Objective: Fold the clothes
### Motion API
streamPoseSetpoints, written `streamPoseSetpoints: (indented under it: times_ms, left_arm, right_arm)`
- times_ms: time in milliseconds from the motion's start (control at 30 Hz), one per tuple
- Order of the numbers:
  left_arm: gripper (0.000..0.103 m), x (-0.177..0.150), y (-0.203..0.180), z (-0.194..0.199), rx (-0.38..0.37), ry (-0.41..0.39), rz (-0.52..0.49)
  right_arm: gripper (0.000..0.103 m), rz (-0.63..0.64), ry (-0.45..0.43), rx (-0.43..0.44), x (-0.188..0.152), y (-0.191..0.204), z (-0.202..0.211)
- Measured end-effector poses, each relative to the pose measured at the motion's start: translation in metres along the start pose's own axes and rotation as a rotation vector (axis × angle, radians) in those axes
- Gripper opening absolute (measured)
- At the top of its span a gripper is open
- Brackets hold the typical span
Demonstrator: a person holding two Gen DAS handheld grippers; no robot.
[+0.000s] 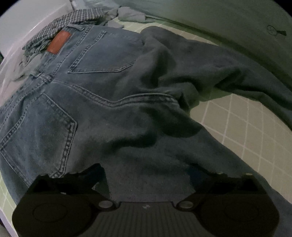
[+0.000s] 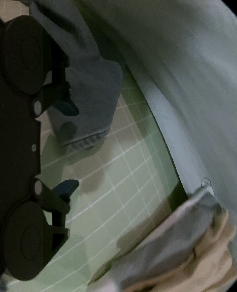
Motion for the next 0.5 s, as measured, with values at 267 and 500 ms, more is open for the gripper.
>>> streamPoseSetpoints:
  times_ms: [267, 500]
  left_arm:
    - [0.103, 0.001, -0.002, -0.002, -0.001, 0.000, -0.015]
    - [0.103, 0.007, 0.000, -0.005, -0.009, 0.035, -0.025]
  right_arm:
    - [0.009, 0.070, 0.000, 0.083, 0.010, 0.017, -0.003]
    - [0.004, -0.047, -0.207, 0.101, 0.043, -0.023, 0.087]
Point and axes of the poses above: each gripper's, at about its wrist camera, not at the fingertips, and z roughly against the way its jaws point, y to its left, x to its top, the point moved 2 cm from there along -z, roughly the way its jaws point, and after that the axes turned 6 degrees about -y, right-handed, at the moved point
